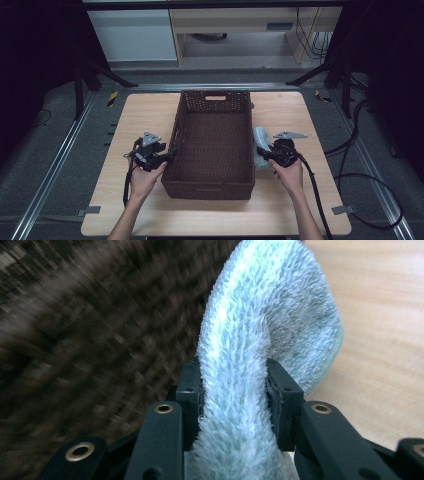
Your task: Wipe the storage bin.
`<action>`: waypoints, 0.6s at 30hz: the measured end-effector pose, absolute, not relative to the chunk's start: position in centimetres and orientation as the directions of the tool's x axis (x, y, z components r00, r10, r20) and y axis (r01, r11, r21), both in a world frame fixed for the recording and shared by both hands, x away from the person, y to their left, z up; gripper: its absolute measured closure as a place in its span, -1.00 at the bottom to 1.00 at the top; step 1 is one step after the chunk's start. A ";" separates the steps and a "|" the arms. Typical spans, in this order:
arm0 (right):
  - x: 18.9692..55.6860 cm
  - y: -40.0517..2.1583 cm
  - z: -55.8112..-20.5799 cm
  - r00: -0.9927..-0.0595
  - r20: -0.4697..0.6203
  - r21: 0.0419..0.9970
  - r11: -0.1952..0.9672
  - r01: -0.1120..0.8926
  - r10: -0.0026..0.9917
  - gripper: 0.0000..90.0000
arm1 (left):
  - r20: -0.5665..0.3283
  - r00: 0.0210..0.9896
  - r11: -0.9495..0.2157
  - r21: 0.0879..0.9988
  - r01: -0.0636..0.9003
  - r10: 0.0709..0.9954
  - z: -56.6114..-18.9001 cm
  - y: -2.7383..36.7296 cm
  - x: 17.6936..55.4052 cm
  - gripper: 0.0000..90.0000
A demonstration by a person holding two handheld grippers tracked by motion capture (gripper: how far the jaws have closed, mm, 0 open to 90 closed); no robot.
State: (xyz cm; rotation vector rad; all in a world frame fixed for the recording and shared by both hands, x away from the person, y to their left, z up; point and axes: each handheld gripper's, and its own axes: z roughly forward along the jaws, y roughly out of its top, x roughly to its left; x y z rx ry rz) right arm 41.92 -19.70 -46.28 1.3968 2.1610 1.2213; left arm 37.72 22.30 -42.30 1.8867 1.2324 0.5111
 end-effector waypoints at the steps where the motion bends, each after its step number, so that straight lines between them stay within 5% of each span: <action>1: 41.7 -19.8 -45.8 -0.493 0.193 0.790 0.164 0.591 0.848 0.48 | -0.087 0.445 -0.204 0.800 0.565 0.891 -42.2 22.4 37.6 0.01; 10: 40.3 -19.3 -43.2 -0.537 0.164 0.828 0.180 0.531 0.828 0.48 | -0.053 0.500 -0.279 0.777 0.564 0.864 -42.6 22.0 36.2 0.14; 18: 40.3 -19.4 -45.4 -0.519 0.155 0.789 0.211 0.578 0.841 0.48 | -0.075 0.482 -0.253 0.775 0.579 0.873 -42.7 21.7 36.0 0.47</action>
